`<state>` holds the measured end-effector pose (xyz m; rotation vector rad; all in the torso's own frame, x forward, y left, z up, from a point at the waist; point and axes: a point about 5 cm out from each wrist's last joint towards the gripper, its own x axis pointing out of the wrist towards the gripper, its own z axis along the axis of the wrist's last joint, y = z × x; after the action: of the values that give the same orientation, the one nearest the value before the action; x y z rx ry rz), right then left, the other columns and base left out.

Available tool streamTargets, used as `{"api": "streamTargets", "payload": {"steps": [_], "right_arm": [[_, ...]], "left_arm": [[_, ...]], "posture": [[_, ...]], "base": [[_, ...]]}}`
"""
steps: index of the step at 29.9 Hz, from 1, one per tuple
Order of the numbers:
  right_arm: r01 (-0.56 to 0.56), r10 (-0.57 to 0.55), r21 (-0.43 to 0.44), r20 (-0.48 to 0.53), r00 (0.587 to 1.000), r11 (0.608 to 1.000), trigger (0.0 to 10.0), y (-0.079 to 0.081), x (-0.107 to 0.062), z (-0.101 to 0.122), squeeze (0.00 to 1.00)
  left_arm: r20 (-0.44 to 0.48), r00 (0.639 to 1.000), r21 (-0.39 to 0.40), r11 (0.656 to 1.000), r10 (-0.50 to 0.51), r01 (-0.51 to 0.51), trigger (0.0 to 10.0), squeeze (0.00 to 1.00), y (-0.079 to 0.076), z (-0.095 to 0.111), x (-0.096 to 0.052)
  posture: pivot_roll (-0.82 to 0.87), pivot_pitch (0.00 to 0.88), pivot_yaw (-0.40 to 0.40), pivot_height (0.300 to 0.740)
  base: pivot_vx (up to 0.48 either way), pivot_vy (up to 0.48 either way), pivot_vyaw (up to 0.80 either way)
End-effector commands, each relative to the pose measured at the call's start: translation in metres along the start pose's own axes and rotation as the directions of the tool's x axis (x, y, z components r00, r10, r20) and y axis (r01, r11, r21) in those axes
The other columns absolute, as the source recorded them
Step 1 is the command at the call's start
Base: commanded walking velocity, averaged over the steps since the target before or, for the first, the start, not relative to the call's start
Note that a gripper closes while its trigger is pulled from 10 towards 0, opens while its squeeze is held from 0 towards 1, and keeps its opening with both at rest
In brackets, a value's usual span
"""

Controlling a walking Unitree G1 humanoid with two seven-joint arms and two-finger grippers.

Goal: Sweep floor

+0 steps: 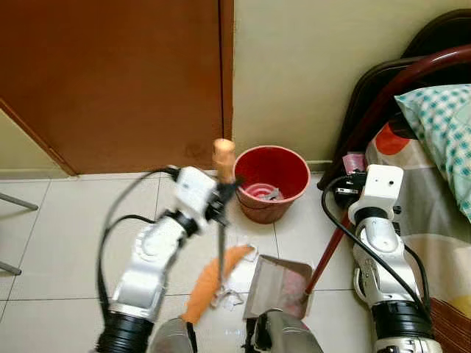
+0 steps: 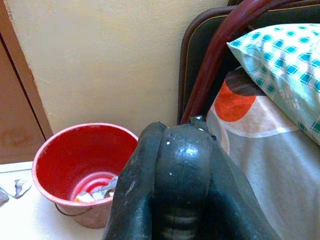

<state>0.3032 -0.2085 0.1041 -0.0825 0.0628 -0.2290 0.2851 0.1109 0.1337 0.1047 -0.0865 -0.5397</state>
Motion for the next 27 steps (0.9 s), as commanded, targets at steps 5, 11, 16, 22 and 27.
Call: {"api": "streamTargets", "payload": {"steps": [5,11,16,22,27], "right_arm": [[-0.016,0.016,0.002,0.02,1.0,1.0,10.0,-0.003,0.001,0.004,0.0],[-0.038,0.038,0.017,0.004,0.999,0.999,10.0,0.002,-0.008,-0.003,0.0],[-0.062,0.062,0.024,-0.02,0.998,0.998,10.0,0.009,-0.012,-0.009,0.0],[-0.161,0.163,0.037,-0.078,0.984,0.986,10.0,0.02,-0.012,-0.018,0.0],[-0.228,0.232,0.04,-0.111,0.966,0.973,10.0,0.031,-0.013,-0.024,0.0]], "left_arm": [[-0.026,0.973,0.099,0.969,0.229,-0.226,10.0,0.0,0.032,-0.005,-0.019],[-0.053,0.974,0.073,0.973,0.222,-0.218,10.0,0.0,0.02,-0.016,-0.029],[-0.04,0.981,0.077,0.98,0.188,-0.185,10.0,0.0,0.007,-0.014,-0.023],[0.043,0.969,0.097,0.964,0.245,-0.248,10.0,0.0,0.007,0.006,-0.022],[0.044,0.968,0.077,0.965,0.246,-0.249,10.0,0.0,-0.003,0.007,-0.028]], "posture": [[-0.03,0.188,-0.051,0.74],[-0.03,0.178,-0.042,0.74],[-0.03,0.166,-0.037,0.74],[-0.01,0.156,-0.035,0.74],[0.01,0.151,-0.036,0.74]], "base": [[0.0,0.0,0.0],[0.0,0.0,0.0],[0.0,0.0,0.0],[0.0,0.0,0.0],[0.0,0.0,0.0]]}}
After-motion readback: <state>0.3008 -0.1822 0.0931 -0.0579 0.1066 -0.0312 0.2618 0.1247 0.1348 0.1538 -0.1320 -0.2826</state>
